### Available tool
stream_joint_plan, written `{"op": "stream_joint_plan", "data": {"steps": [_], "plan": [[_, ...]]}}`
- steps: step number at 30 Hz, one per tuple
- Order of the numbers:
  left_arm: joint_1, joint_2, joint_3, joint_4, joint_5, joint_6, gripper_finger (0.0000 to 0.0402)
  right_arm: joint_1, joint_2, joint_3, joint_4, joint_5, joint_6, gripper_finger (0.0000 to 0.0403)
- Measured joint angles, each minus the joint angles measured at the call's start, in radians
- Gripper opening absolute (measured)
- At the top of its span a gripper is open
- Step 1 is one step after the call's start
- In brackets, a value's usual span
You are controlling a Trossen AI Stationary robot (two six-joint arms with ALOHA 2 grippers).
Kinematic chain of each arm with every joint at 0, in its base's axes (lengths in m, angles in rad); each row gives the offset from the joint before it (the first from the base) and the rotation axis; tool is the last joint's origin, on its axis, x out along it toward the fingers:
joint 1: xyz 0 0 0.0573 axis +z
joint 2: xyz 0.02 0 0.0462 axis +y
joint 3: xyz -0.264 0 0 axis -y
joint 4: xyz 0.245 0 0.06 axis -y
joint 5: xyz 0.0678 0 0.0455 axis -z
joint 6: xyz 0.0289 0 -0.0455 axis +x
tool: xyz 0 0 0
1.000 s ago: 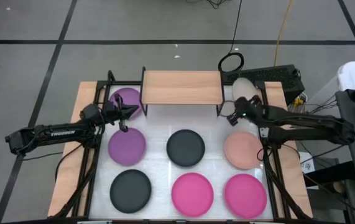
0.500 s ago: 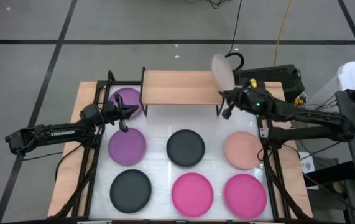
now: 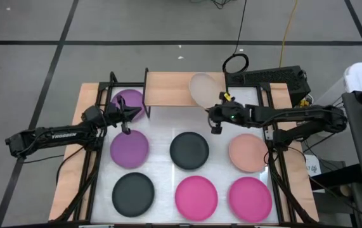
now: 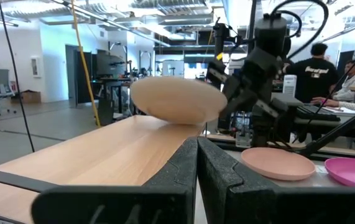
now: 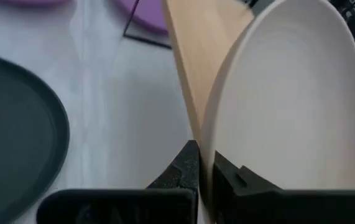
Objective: Place and stack plates onto a shelf
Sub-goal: Put the brown plate on the shelf
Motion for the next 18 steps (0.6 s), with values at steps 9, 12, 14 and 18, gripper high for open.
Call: {"op": "stream_joint_plan", "data": {"steps": [9, 12, 14, 18], "plan": [[0.0, 0.0, 0.0, 0.0, 0.0, 0.0, 0.0015, -0.024, 0.086, 0.002, 0.046, 0.005, -0.074, 0.0], [0.0, 0.0, 0.0, 0.0, 0.0, 0.0, 0.0015, -0.039, 0.095, 0.002, 0.047, 0.004, -0.079, 0.0], [0.0, 0.0, 0.0, 0.0, 0.0, 0.0, 0.0015, -0.047, 0.096, 0.002, 0.048, 0.001, -0.079, 0.0], [0.0, 0.0, 0.0, 0.0, 0.0, 0.0, 0.0015, -0.053, 0.097, 0.002, 0.066, 0.0, -0.087, 0.0]]}}
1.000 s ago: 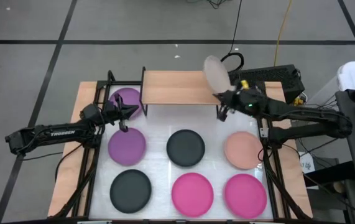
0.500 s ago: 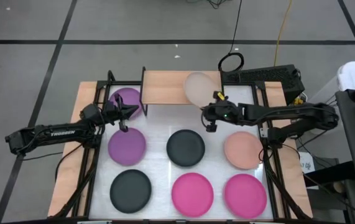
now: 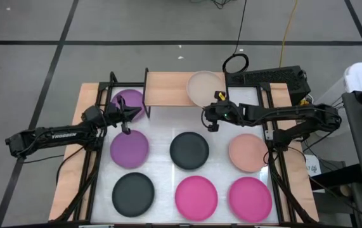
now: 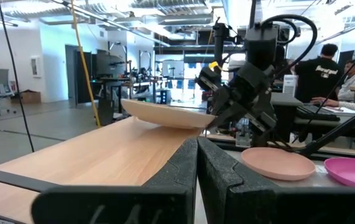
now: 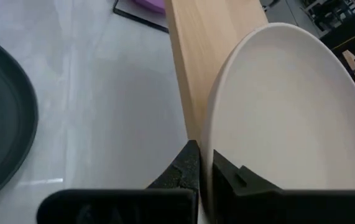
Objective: Place and stack plates onto a shelf
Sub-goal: Put the brown plate on the shelf
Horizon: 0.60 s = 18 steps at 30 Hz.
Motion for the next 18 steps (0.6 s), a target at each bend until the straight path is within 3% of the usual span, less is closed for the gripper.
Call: {"op": "stream_joint_plan", "data": {"steps": [18], "plan": [[0.0, 0.0, 0.0, 0.0, 0.0, 0.048, 0.0015, -0.039, 0.001, -0.002, 0.094, -0.03, 0.0, 0.0003]]}}
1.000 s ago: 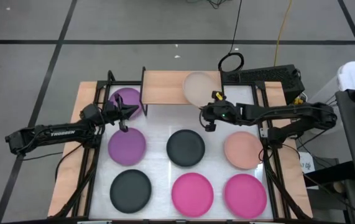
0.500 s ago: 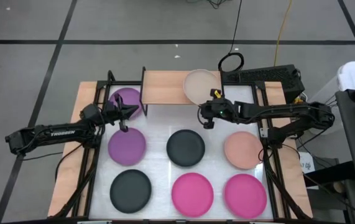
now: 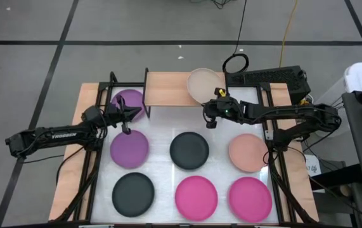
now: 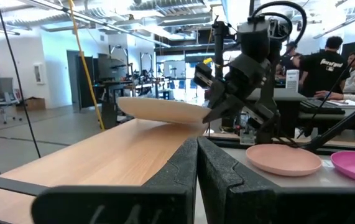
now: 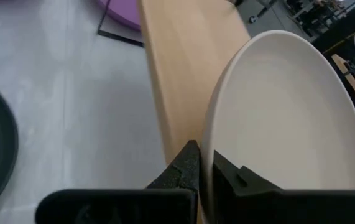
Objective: Place and stack plates onto a shelf
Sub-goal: Put the brown plate on the shelf
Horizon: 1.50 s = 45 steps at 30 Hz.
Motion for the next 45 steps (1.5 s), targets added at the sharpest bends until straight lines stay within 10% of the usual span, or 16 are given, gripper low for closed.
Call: {"op": "stream_joint_plan", "data": {"steps": [29, 45], "plan": [[0.0, 0.0, 0.0, 0.008, 0.0, -0.263, 0.0015, -0.007, -0.001, 0.0, 0.013, -0.054, 0.07, 0.0028], [0.0, 0.0, 0.0, 0.011, 0.0, -0.356, 0.0015, -0.006, -0.001, 0.0, 0.022, -0.104, 0.067, 0.0132]]}}
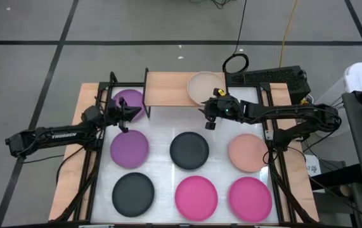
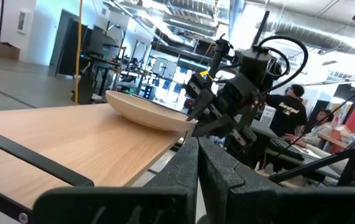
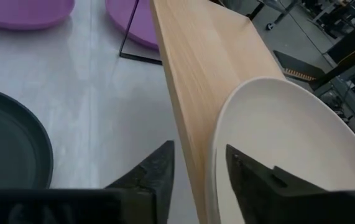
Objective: Place and stack plates onto a shelf
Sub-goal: Put the brown plate on the shelf
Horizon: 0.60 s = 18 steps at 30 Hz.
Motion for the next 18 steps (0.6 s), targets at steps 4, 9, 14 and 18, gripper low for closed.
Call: {"op": "stream_joint_plan", "data": {"steps": [4, 9, 14, 18], "plan": [[0.0, 0.0, 0.0, 0.0, 0.0, 0.002, 0.0015, 0.0, 0.0, 0.0, 0.025, 0.001, 0.002, 0.0163], [0.0, 0.0, 0.0, 0.044, 0.0, 0.003, 0.0015, 0.0, 0.0, 0.0, 0.094, 0.0, 0.002, 0.0187], [-0.009, 0.0, 0.0, 0.064, 0.0, 0.019, 0.0015, 0.028, -0.017, -0.001, 0.138, 0.0, -0.011, 0.0194], [-0.024, 0.0, 0.0, 0.064, 0.0, 0.065, 0.0015, 0.07, -0.059, -0.001, 0.146, 0.0, -0.029, 0.0194]]}}
